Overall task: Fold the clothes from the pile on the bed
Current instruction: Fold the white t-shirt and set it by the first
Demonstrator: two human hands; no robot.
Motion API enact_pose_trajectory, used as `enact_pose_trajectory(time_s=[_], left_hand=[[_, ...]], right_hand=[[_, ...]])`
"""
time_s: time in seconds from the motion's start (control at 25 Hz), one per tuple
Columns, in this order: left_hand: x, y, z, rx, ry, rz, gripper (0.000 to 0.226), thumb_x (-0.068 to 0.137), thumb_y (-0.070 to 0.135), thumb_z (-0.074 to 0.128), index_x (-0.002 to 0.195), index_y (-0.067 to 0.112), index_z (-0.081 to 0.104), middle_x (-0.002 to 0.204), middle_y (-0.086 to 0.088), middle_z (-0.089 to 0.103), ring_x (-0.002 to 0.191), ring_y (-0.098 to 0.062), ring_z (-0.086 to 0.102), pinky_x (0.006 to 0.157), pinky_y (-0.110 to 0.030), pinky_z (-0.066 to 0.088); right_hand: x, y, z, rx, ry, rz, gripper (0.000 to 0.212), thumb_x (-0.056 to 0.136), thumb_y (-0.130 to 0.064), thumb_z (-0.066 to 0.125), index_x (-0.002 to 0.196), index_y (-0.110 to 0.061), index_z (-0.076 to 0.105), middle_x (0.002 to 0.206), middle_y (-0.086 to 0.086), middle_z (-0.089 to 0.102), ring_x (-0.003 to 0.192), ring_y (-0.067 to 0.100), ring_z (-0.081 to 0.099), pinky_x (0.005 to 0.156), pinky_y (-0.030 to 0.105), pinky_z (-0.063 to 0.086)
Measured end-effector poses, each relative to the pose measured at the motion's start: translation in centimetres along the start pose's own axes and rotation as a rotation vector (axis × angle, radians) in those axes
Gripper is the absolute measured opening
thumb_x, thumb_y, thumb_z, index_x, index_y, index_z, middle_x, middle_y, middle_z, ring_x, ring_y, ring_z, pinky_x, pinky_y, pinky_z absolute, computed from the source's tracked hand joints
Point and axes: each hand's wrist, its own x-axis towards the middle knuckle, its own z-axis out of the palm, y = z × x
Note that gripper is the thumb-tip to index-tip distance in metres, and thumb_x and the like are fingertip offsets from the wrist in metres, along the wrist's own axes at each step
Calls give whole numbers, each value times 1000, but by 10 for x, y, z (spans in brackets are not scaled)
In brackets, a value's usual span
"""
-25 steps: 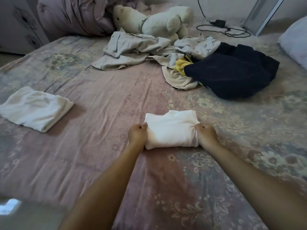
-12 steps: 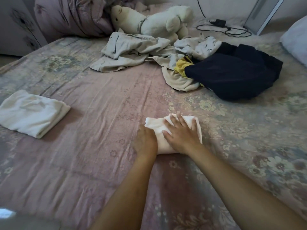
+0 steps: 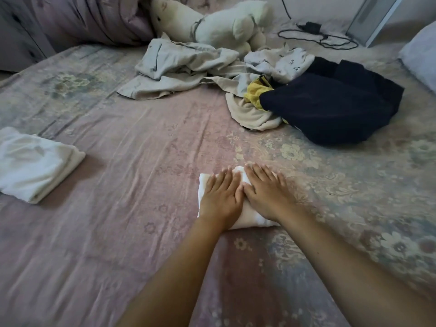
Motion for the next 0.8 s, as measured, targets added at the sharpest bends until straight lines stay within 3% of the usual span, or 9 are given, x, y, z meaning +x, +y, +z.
enact_pose_trajectory(time_s=[0.08, 0.12, 0.24, 0.4, 0.56, 0.6, 0.68, 0.8], left_hand=[[-4, -5, 9, 21, -14, -82, 84, 75, 49, -17, 151, 24, 8, 159, 1, 1, 146, -16, -7, 109, -30, -23], [-6, -6, 11, 60, 32, -91, 80, 78, 49, -12, 151, 26, 12, 159, 0, 5, 147, -18, -3, 110, -32, -23], [-3, -4, 18, 98, 157, -87, 65, 88, 46, 12, 144, 24, 36, 153, -5, 30, 144, -23, 21, 113, -47, -7], [4, -5, 2, 42, -25, -76, 83, 75, 51, -10, 151, 27, 13, 159, -3, 7, 147, -20, -1, 113, -51, -10], [-38, -19, -6, 82, 71, 203, 65, 87, 48, 31, 134, 9, 51, 139, -14, 49, 129, -31, 46, 109, -50, 28], [-52, -28, -3, 81, 72, 243, 67, 85, 53, 35, 135, 10, 50, 138, -13, 50, 128, -31, 48, 109, -49, 29], [-74, -40, -5, 72, -10, 233, 82, 80, 67, 30, 145, 18, 32, 149, -9, 37, 139, -26, 33, 113, -49, 22], [-73, -39, -12, 122, -119, 128, 96, 69, 79, 16, 150, 29, 7, 159, -1, 11, 146, -17, 7, 115, -47, 6]], right_hand=[[0, 2, 11, 3, -19, 3, 57, 99, -45, 14, 150, -30, -7, 159, -7, -11, 145, 11, -11, 118, 41, -9], [-1, 4, 16, 3, -7, 0, 58, 98, -48, 13, 149, -33, -8, 159, -7, -12, 145, 11, -12, 117, 40, -10], [4, 13, 25, -7, 44, 19, 68, 86, -61, 2, 148, -37, -8, 159, -6, -11, 145, 11, -13, 116, 41, -11], [8, 5, 18, 21, 6, 55, 58, 96, -51, 14, 149, -36, -3, 160, -2, -6, 146, 17, -10, 117, 46, -8], [-20, 1, 12, -110, 85, -11, 67, 88, -60, 7, 149, -36, -9, 158, 3, -16, 144, 21, -18, 116, 47, -9], [-34, 2, 14, -123, 82, -70, 75, 80, -65, -1, 148, -36, -11, 158, 3, -18, 144, 20, -20, 116, 46, -9], [-61, 4, 20, -145, -20, -149, 91, 65, -74, -7, 146, -34, -19, 156, 5, -25, 143, 21, -23, 116, 46, -8], [-71, 4, 21, -261, -82, -172, 108, 60, -90, 8, 144, -31, -26, 153, 10, -31, 141, 26, -27, 116, 48, -9]])
